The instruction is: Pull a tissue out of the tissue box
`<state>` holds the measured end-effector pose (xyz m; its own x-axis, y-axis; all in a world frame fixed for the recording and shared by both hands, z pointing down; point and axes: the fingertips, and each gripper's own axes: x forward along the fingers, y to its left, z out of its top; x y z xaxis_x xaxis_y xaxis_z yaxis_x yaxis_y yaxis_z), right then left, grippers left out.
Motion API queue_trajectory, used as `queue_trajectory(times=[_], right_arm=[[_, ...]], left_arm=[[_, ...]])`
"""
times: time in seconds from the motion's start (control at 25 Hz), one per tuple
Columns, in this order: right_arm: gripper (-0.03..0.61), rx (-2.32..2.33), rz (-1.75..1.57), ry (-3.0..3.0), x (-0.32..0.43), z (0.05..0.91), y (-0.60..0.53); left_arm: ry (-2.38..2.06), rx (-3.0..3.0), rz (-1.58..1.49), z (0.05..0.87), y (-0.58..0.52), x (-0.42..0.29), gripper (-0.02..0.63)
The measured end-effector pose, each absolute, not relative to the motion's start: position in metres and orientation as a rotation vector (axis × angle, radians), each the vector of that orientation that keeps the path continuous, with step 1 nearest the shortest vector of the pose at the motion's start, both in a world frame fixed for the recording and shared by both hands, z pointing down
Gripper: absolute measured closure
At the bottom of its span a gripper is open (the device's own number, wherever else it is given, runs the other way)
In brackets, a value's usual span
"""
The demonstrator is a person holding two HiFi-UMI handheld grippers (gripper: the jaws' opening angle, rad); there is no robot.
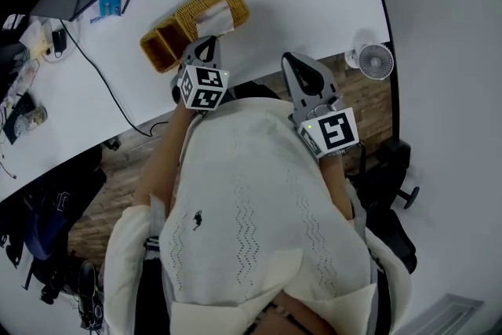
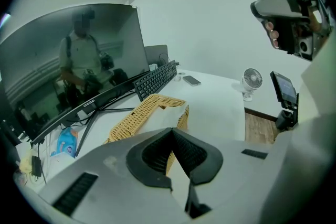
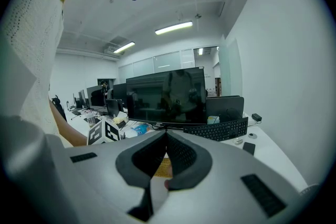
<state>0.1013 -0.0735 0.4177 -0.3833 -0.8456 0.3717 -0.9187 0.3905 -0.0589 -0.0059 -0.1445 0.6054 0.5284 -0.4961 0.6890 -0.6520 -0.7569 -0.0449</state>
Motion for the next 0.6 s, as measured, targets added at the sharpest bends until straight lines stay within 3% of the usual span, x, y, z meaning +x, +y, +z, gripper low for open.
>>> queue_trajectory(times=[0.6], right_arm=[[0.577, 1.473, 0.363, -2.426, 0.114, 0.420, -0.075]], left_arm=[[-1.056, 2.511, 1.046, 0.603, -0.140, -0.001, 0.601]])
